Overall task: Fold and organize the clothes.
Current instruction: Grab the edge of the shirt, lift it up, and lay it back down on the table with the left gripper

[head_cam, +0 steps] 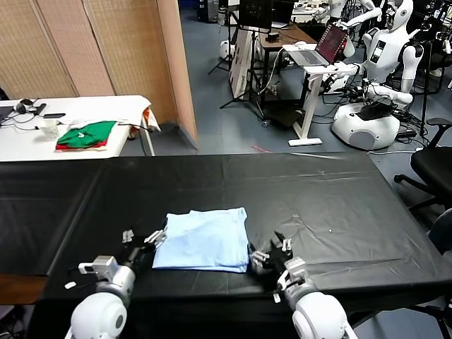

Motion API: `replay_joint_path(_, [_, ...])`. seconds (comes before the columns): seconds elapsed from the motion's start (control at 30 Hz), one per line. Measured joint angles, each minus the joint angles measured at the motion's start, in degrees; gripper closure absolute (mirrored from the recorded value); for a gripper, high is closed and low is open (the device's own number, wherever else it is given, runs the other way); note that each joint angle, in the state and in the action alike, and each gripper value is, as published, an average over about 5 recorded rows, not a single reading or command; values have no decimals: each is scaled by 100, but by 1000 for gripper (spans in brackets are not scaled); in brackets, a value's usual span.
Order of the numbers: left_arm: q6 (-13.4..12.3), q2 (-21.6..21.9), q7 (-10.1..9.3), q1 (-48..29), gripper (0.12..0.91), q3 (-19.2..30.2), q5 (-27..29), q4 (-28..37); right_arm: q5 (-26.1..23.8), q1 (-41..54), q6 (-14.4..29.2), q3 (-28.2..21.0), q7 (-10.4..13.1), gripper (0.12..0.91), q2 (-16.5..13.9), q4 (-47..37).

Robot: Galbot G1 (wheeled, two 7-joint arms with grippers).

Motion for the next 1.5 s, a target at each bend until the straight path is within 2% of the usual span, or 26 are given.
replay_joint_path(0.17, [16,-160,50,65,123,-39,-391,112,283,-57,8,248,1,118,11,240])
replay_joint_path(0.47, [47,-358,107,86,124,-34,-798,247,308,-131,31,340,-22,118,40,367])
replay_joint_path(0.57, [70,-373,118,95,149,-35,-887,268,303,-130,40,347,-24,118,52,372])
replay_joint_path(0.7, [68,-406,153,112,253,10,-871,301,300,-129,46,349,-29,118,82,386])
replay_joint_path(0.8, [65,-428,173,107,383,49,-872,334,298,-135,53,347,-36,118,99,408])
replay_joint_path(0.97, [151,-441,148,70,683,57,-1139,375,284,-151,69,355,-41,118,138,421])
replay_joint_path(1.07, [255,-441,88,54,832,39,-1400,330,262,-164,75,356,-42,118,169,425])
replay_joint_path(1.13, [306,-423,37,44,862,26,-1466,279,246,-177,76,368,-42,118,179,441])
replay_joint_path(1.23, [323,-335,-12,47,855,-19,-1296,196,225,-213,78,415,-41,118,170,477])
replay_joint_path(1.37, [224,-30,-17,102,859,-151,-727,56,228,-280,88,494,-42,118,147,495])
replay_joint_path(1.5, [62,550,-2,218,859,-408,-9,-91,242,-314,90,524,-41,118,146,481])
